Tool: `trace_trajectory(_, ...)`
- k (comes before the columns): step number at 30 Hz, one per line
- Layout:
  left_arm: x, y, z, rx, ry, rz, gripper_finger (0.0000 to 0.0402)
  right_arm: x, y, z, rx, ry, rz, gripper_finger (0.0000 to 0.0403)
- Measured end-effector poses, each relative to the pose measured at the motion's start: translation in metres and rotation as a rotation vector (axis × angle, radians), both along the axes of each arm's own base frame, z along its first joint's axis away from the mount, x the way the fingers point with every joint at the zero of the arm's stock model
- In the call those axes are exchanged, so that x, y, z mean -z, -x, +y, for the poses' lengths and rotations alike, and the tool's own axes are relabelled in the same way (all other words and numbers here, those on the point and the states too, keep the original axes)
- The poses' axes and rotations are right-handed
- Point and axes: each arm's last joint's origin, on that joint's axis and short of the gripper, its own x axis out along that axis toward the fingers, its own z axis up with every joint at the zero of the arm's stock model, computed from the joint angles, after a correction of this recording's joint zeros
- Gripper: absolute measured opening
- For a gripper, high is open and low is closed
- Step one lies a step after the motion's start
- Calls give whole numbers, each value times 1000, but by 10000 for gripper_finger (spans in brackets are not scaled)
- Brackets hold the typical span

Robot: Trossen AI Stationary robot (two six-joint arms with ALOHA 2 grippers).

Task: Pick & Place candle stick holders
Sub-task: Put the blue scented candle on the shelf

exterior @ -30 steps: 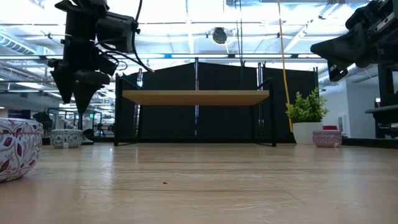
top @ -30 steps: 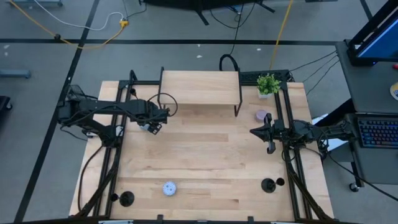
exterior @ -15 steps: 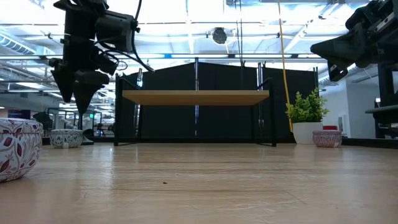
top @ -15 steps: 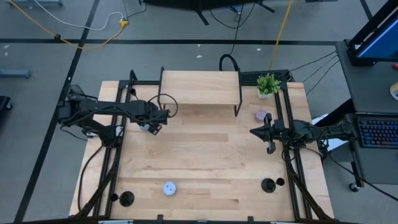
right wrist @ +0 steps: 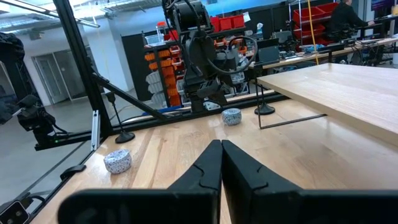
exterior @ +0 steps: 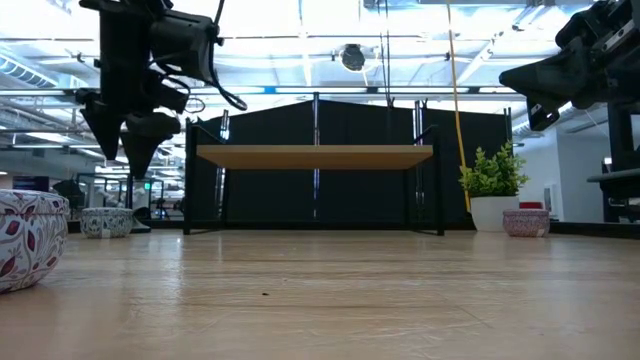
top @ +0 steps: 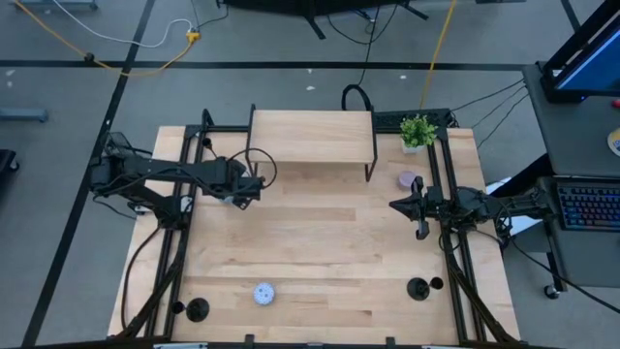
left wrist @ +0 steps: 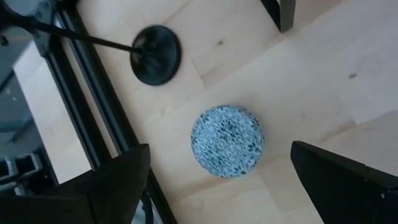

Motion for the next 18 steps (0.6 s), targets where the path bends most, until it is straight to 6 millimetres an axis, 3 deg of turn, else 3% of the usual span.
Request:
trace_trajectory(10,2,2,13,-58,48,-10,392,0,0,0,0,0,0,0)
trace_trajectory(18,28,17,23,-149,131,14,392,0,0,0,0,0,0,0)
